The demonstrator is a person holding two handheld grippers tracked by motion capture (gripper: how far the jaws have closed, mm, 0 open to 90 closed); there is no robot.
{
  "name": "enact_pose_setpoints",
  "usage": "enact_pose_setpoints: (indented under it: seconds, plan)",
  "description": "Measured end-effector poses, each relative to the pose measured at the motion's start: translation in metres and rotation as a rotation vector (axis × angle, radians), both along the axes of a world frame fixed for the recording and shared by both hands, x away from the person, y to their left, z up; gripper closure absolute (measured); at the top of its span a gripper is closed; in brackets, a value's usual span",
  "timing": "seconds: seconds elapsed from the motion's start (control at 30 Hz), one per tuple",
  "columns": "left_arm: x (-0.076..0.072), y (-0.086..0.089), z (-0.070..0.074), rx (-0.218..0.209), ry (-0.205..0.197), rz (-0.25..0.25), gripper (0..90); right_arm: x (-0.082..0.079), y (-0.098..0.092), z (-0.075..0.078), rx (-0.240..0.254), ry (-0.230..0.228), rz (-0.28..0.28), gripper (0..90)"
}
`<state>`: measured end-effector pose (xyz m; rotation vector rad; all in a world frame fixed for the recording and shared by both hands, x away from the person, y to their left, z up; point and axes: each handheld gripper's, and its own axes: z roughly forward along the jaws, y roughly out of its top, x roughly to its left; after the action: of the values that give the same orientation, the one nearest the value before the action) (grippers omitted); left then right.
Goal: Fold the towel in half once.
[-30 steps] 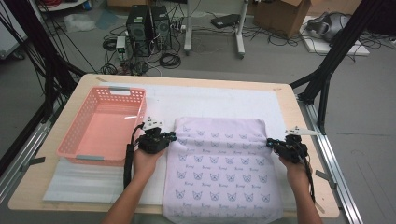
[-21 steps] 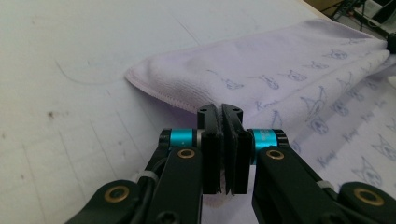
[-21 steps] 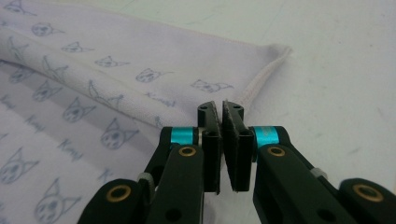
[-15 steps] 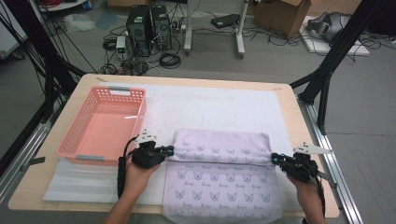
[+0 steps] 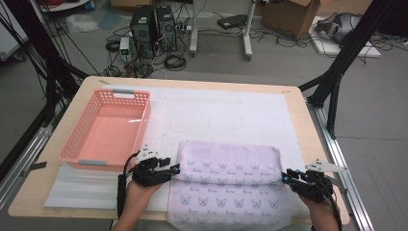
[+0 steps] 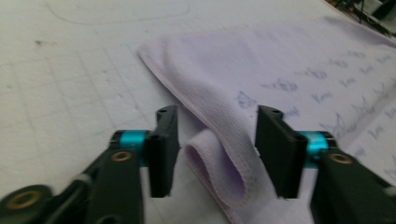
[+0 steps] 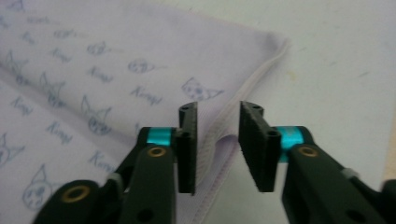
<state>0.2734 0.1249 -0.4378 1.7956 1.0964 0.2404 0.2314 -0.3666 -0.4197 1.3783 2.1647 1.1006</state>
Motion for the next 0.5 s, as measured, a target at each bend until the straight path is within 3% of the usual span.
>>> enact_pose_setpoints:
  seconds: [0.1, 0.2, 0.37, 0.5]
  plan:
    - [0.01, -0.001, 0.0, -0.011, 0.011, 0.004, 44.6, 0.006, -0.004, 0.002, 0.028, -0.02, -0.036, 60.5]
    - [0.023, -0.007, 0.0, 0.0, 0.027, -0.002, 44.1, 0.017, -0.002, 0.001, 0.034, -0.011, -0.049, 58.2]
    - [0.043, -0.016, -0.003, 0.009, 0.053, 0.01, 43.4, 0.043, 0.009, -0.002, 0.012, 0.026, -0.064, 50.6]
    - [0.052, -0.026, -0.01, 0.035, 0.096, -0.003, 45.0, 0.064, 0.019, -0.011, -0.023, 0.063, -0.056, 53.4]
